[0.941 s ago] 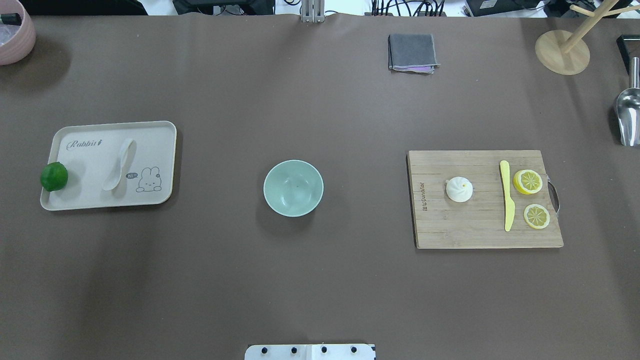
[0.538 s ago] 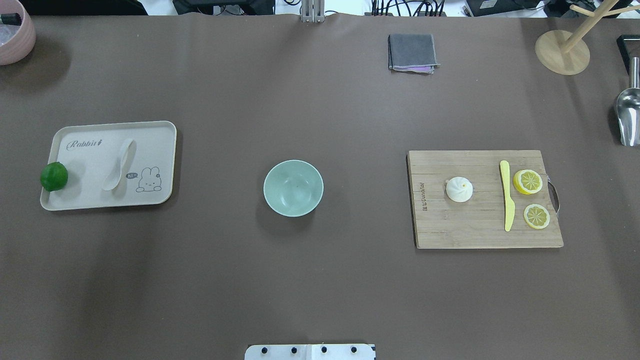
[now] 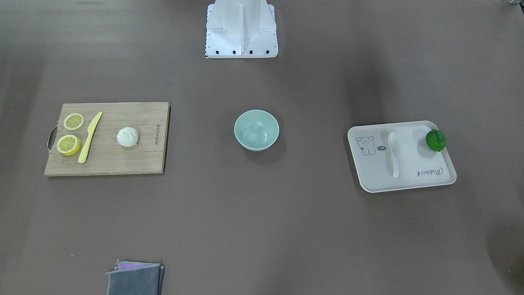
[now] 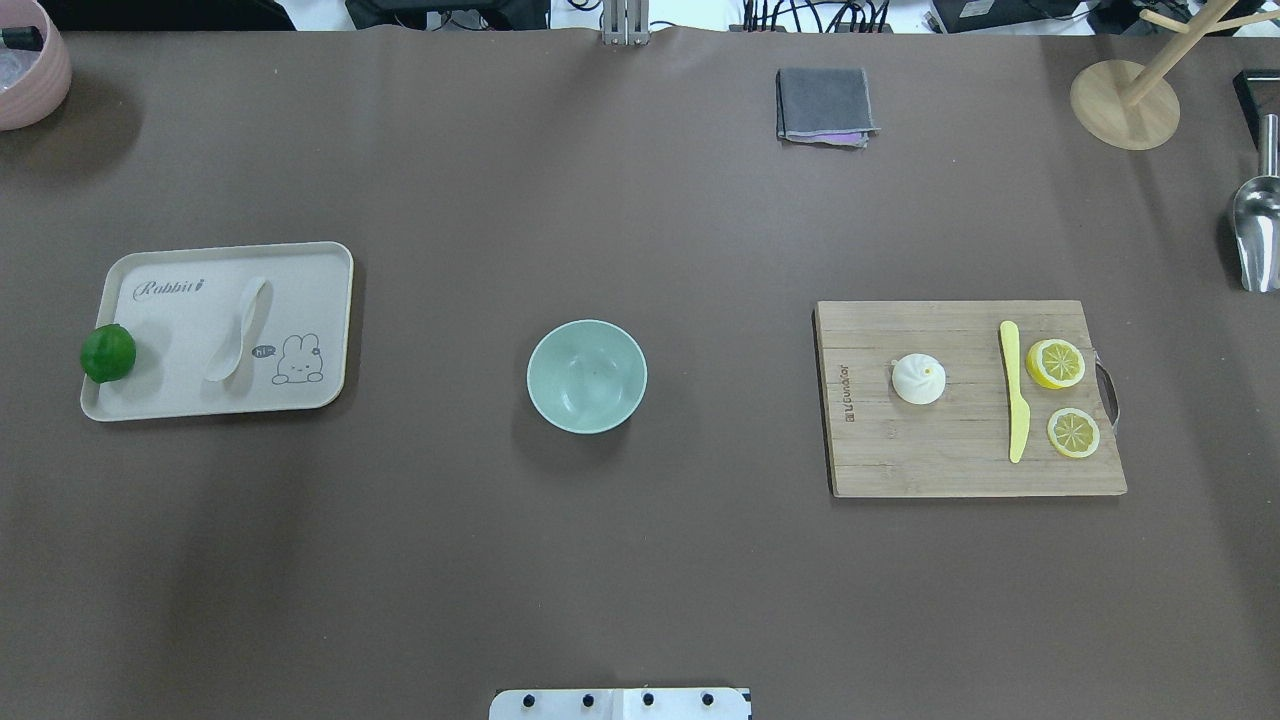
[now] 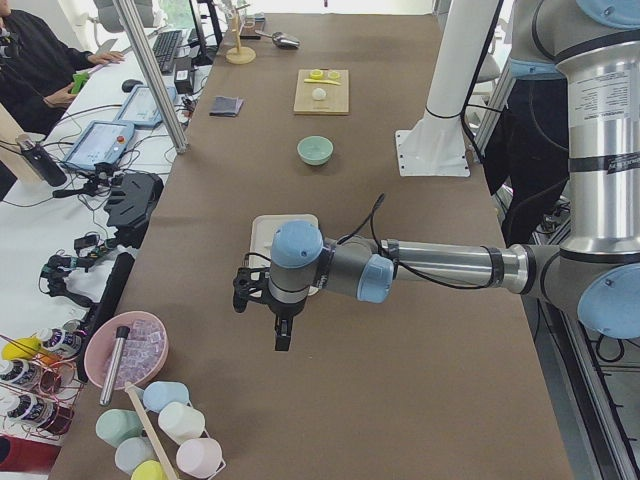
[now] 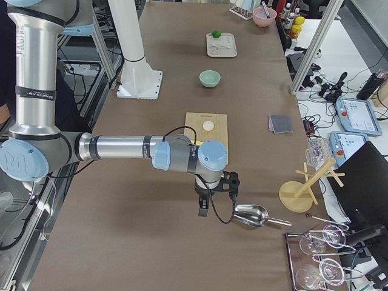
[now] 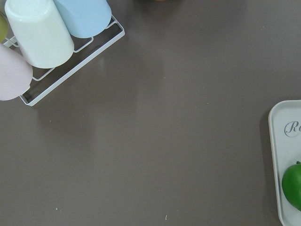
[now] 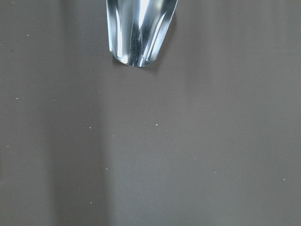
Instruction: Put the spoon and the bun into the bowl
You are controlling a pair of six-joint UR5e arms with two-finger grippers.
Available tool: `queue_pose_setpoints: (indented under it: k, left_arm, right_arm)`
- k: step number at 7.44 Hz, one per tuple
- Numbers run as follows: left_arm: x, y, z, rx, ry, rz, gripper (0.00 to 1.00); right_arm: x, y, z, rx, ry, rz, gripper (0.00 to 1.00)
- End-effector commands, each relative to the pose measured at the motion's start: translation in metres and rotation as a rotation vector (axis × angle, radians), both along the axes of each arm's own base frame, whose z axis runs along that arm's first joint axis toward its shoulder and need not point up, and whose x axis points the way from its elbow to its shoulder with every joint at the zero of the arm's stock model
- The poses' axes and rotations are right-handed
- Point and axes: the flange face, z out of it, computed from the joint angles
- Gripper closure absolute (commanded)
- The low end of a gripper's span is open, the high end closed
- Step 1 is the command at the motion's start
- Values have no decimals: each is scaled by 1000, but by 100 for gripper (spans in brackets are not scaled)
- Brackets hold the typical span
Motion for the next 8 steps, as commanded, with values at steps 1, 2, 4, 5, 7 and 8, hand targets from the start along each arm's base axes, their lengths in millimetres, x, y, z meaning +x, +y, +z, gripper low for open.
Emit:
queue_pose_setpoints:
  k: [1,2,4,5,7,8]
  left_arm:
    - [2,-4,-4,9,2,3,2]
    - [15,-10,-17,26,5,21,2]
    - [50,-35,-51,77,19,61,2]
    - [63,-41,-65,144,28,85,2]
    - [110,-53,-103,336,71,163,2]
    - [128,-59,-114,289,109,126,2]
  right_arm:
    - [-2,-1,-2,4,0,-4,0]
    - [-6,-3,-3,7,1,-13,0]
    - [-7,-7,-8,17,0,-16,0]
    - [-8,-12,-13,28,-9,-17,0]
    - [-11,-17,-20,70,-39,-16,0]
    - [-15,-20,-28,123,-85,-20,0]
